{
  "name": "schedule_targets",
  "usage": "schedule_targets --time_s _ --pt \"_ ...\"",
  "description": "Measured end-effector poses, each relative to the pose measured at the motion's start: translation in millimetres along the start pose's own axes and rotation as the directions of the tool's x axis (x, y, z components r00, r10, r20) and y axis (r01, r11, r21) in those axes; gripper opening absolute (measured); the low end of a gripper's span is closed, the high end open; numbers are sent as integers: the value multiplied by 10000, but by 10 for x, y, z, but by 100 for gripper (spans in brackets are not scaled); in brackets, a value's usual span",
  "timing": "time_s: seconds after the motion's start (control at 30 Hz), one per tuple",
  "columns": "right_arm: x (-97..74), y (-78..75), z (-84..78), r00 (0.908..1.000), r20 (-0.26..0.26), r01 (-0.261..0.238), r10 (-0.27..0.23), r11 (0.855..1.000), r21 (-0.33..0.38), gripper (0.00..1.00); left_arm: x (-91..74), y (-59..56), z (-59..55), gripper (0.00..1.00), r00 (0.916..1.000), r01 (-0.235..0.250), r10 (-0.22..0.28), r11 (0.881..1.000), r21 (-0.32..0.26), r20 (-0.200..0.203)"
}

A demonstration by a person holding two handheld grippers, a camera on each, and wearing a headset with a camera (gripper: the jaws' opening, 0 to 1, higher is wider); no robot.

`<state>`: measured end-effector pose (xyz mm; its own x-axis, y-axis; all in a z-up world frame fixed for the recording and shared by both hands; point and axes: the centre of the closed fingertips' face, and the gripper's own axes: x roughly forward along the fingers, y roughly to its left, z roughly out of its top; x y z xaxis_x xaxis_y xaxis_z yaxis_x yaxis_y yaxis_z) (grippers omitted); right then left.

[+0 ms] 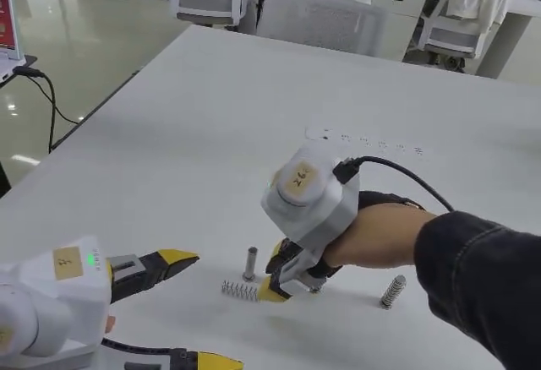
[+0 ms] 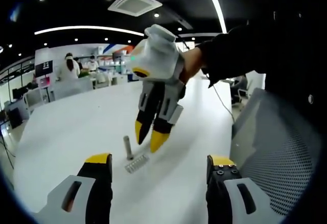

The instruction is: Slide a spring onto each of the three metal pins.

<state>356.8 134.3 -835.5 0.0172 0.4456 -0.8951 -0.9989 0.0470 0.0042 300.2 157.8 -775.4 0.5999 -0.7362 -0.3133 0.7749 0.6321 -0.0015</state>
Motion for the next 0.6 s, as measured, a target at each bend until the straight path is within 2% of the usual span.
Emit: schedule_targets --time_s 0.6 --pt "248 -19 -20 9997 -209 154 -151 9998 160 12 -25 17 -46 69 9999 -71 70 9999 -92 -87"
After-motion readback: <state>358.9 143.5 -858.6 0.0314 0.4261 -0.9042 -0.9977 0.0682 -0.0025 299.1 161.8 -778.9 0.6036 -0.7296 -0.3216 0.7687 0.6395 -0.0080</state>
